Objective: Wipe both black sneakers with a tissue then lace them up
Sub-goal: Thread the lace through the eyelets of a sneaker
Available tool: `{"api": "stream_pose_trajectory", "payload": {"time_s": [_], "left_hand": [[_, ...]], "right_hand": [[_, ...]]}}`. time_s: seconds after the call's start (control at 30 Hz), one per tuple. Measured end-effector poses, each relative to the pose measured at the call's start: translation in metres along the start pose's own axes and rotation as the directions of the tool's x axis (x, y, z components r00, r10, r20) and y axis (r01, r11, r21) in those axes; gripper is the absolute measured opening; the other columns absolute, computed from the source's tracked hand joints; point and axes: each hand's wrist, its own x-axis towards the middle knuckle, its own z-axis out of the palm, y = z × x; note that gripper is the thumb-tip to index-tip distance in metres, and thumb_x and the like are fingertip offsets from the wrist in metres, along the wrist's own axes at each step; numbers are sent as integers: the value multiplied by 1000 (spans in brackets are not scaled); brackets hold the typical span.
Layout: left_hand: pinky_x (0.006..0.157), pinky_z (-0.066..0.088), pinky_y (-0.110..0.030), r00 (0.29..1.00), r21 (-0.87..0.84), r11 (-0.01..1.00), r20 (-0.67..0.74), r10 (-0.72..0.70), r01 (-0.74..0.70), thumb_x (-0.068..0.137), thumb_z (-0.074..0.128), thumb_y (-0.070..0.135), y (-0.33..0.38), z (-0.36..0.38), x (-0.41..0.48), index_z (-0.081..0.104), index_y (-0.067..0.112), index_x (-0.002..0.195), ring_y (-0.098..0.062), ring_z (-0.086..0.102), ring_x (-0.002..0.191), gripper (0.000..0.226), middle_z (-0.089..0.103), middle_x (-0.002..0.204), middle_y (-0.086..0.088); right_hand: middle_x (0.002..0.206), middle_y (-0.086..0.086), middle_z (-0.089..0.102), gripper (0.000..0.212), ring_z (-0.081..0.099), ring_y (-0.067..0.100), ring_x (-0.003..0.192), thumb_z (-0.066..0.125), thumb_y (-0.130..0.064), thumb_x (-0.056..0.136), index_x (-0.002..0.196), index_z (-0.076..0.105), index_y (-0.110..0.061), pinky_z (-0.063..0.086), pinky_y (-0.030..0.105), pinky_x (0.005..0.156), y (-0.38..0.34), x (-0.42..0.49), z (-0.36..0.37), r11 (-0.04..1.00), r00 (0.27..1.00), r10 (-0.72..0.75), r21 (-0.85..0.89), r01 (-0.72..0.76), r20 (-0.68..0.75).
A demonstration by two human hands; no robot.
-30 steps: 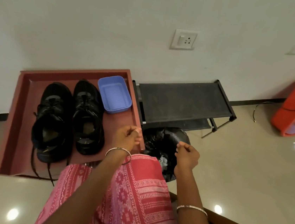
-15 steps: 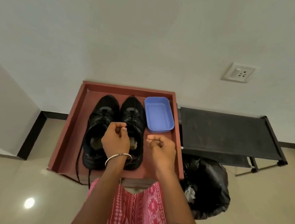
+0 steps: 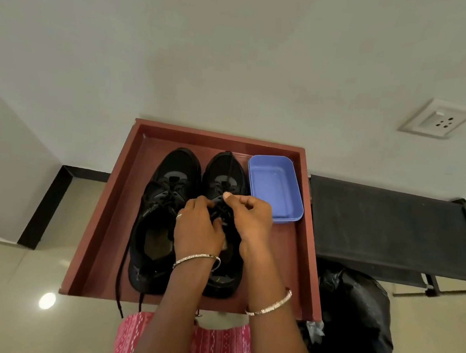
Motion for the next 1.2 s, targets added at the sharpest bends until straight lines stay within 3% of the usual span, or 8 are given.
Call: {"api": "stream_pose_trajectory", "payload": {"time_s": [0.3, 0.47, 0.6, 0.73, 0.8, 0.9, 1.07, 1.2], "left_hand": [[68, 35, -30, 1000, 65, 998, -12, 4, -3, 86, 69, 13, 2, -4, 9, 56, 17, 100, -25, 57, 95, 20, 47, 96, 3], [68, 36, -32, 1000, 42, 999, -18, 9, -8, 86, 68, 11, 2, -5, 9, 52, 17, 95, -23, 51, 88, 20, 45, 93, 2], [67, 35, -31, 1000, 44, 999, -13, -12, 13, 86, 69, 13, 3, -6, 9, 50, 20, 92, -21, 50, 85, 21, 47, 92, 3], [64, 35, -26, 997, -29, 999, 70, -18, 20, 83, 71, 13, 2, -11, 14, 54, 20, 95, -16, 53, 78, 22, 52, 88, 4], [59, 36, -25, 993, -106, 994, 113, -19, 31, 82, 71, 14, 3, -14, 17, 57, 20, 97, -12, 52, 69, 21, 54, 80, 5], [66, 46, -29, 995, -237, 967, 70, -75, 90, 87, 66, 18, 3, -17, 18, 62, 18, 97, -13, 57, 70, 10, 58, 74, 2], [77, 57, -45, 995, -158, 984, -49, -88, 80, 102, 48, 15, -6, -9, 22, 67, 21, 104, -30, 69, 76, 19, 69, 86, -4], [81, 56, -37, 998, -44, 997, 3, -65, 65, 100, 56, 19, -4, -9, 23, 70, 28, 115, -25, 70, 85, 22, 74, 95, -3]], "right_hand": [[108, 10, 73, 31, 67, 17, 86, 64, -11, 89, 120, 61, -12, 51, 30, 82, -38, -7, -34, 681, 946, -171, 727, -88, 275], [131, -2, 65, 38, 64, 9, 78, 50, -12, 98, 136, 52, -17, 46, 20, 64, -52, -12, -61, 601, 920, -350, 796, 77, 176], [101, 4, 75, 31, 65, 12, 71, 38, -23, 106, 124, 61, -15, 53, 24, 68, -59, -19, -104, 616, 892, -410, 779, 116, 192], [96, 12, 77, 32, 74, 23, 89, 43, -30, 105, 128, 62, -18, 58, 32, 77, -61, -33, -145, 971, 898, -234, 139, 196, 371], [97, 8, 76, 36, 74, 17, 90, 48, -36, 103, 137, 55, -28, 59, 29, 77, -53, -35, -153, 924, 906, 74, -371, 95, 417], [83, 17, 76, 32, 74, 23, 65, 51, -41, 102, 125, 54, -20, 57, 28, 54, -54, -40, -152, 770, 861, 412, -619, -154, 299], [61, -3, 71, 18, 66, 10, 51, 70, -32, 92, 77, 70, -22, 59, 30, 62, -39, -18, -108, 762, 981, -192, -625, 170, 32], [88, -13, 72, 14, 65, -1, 83, 70, -13, 90, 91, 77, -25, 50, 16, 77, -16, 2, -46, 816, 921, -321, -429, 387, 220]]}}
